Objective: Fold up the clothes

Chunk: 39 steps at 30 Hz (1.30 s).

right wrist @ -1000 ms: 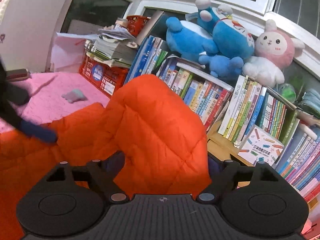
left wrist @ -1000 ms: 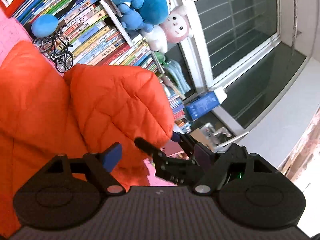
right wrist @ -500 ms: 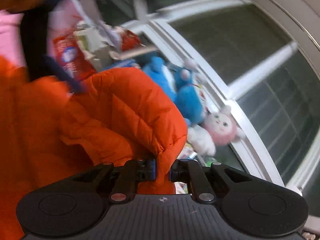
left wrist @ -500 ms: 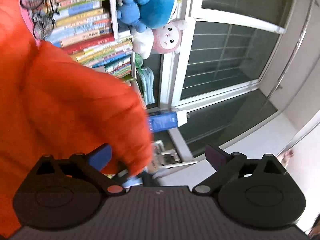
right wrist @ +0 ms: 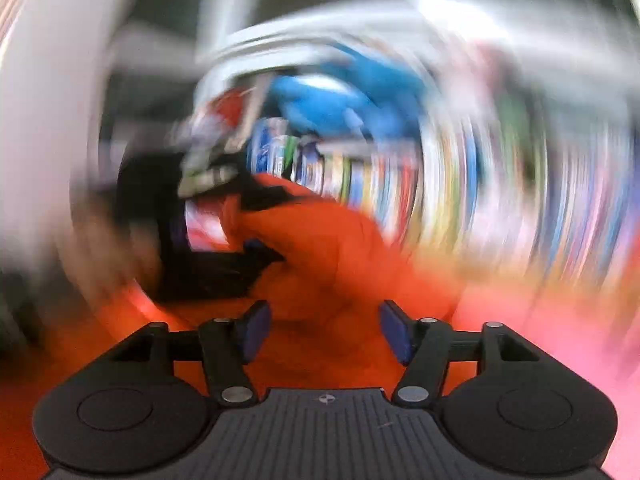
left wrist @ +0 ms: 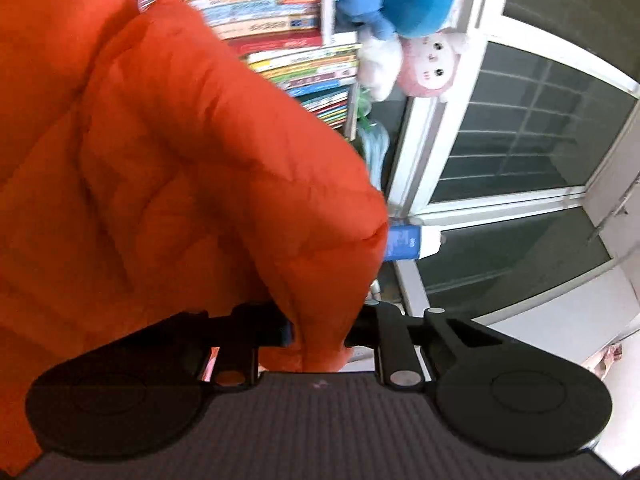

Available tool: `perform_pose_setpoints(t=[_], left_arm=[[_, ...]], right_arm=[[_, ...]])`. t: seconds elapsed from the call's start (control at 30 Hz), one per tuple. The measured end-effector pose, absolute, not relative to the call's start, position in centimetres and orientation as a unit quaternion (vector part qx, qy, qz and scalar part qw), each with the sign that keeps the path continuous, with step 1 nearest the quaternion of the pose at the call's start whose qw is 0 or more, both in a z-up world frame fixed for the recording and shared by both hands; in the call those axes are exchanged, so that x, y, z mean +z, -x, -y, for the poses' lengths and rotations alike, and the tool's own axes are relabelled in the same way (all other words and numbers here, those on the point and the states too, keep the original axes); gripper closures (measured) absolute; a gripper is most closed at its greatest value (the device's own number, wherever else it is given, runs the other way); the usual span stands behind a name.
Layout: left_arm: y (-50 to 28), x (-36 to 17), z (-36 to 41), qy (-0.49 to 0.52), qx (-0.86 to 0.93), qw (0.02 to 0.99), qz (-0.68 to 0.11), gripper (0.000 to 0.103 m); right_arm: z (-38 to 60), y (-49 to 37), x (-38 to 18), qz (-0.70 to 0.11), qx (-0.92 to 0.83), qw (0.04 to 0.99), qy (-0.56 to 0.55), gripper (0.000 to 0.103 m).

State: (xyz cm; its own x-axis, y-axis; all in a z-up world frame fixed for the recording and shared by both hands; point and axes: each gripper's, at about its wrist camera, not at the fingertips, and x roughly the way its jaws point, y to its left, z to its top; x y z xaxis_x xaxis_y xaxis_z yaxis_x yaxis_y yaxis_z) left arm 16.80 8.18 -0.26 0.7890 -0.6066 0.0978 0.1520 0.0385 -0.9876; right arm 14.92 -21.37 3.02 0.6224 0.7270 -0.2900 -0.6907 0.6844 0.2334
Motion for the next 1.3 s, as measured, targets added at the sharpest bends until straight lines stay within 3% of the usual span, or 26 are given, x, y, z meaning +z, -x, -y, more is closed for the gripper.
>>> perform_pose_setpoints(t=[0.07, 0.13, 0.17, 0.27, 0.4, 0.43, 0.47, 0.5, 0.57, 0.6, 0.63, 0.77, 0.97, 1.07, 1.23, 1.3], left_arm=[[-16.6, 0.0, -8.2, 0.635, -0.273, 0.702, -0.173, 0.084], [-16.4, 0.3, -8.2, 0.631, -0.275, 0.705, -0.168, 0.084], [-16.3, 0.4, -8.3, 0.629, -0.276, 0.707, -0.165, 0.084], [-16.0, 0.8, -8.3, 0.624, -0.279, 0.713, -0.157, 0.084], [-15.6, 0.4, -8.4, 0.617, -0.274, 0.719, -0.165, 0.084], [-15.4, 0.2, -8.5, 0.613, -0.271, 0.723, -0.167, 0.084], [-15.2, 0.0, -8.6, 0.608, -0.268, 0.727, -0.170, 0.084], [-14.9, -0.2, -8.9, 0.602, -0.264, 0.733, -0.173, 0.083], [-14.3, -0.5, -9.5, 0.594, -0.258, 0.742, -0.174, 0.079], [-14.0, -0.7, -9.8, 0.597, -0.257, 0.741, -0.170, 0.069], [-13.7, -0.9, -10.2, 0.600, -0.256, 0.740, -0.166, 0.056], [-14.2, -2.1, -10.5, 0.634, -0.258, 0.713, -0.153, 0.038], [-17.3, -3.9, -11.6, 0.710, -0.220, 0.656, -0.130, 0.036], [-17.5, -3.6, -12.4, 0.707, -0.199, 0.667, -0.126, 0.035], [-17.1, -4.4, -12.3, 0.698, -0.183, 0.678, -0.140, 0.034], [-17.1, -5.1, -12.1, 0.708, -0.184, 0.667, -0.141, 0.033]], right_arm=[[24.5, -17.5, 3.3, -0.284, 0.424, 0.824, -0.246, 0.036], [26.5, -20.5, 1.5, -0.330, 0.437, 0.729, -0.411, 0.023], [26.9, -21.8, 0.6, -0.339, 0.436, 0.688, -0.471, 0.018], [26.5, -24.5, -1.1, -0.351, 0.424, 0.620, -0.559, 0.016], [23.5, -26.7, -1.1, -0.374, 0.402, 0.627, -0.553, 0.019], [23.2, -26.9, -1.3, -0.379, 0.386, 0.637, -0.548, 0.027], [22.9, -27.2, -1.5, -0.384, 0.372, 0.647, -0.544, 0.047], [22.7, -27.4, -1.6, -0.386, 0.363, 0.656, -0.538, 0.058], [23.0, -27.2, -1.5, -0.375, 0.376, 0.653, -0.540, 0.067], [23.1, -27.1, -1.4, -0.369, 0.382, 0.652, -0.541, 0.068], [23.2, -27.0, -1.4, -0.364, 0.389, 0.650, -0.542, 0.068], [23.7, -26.6, -1.2, -0.341, 0.414, 0.644, -0.546, 0.069], [24.3, -26.0, -0.9, -0.312, 0.436, 0.653, -0.534, 0.069], [24.3, -25.8, -1.7, -0.347, 0.387, 0.699, -0.491, 0.073], [24.7, -25.9, -3.8, -0.382, 0.376, 0.658, -0.529, 0.072], [24.5, -25.7, -3.8, -0.382, 0.390, 0.633, -0.549, 0.051]])
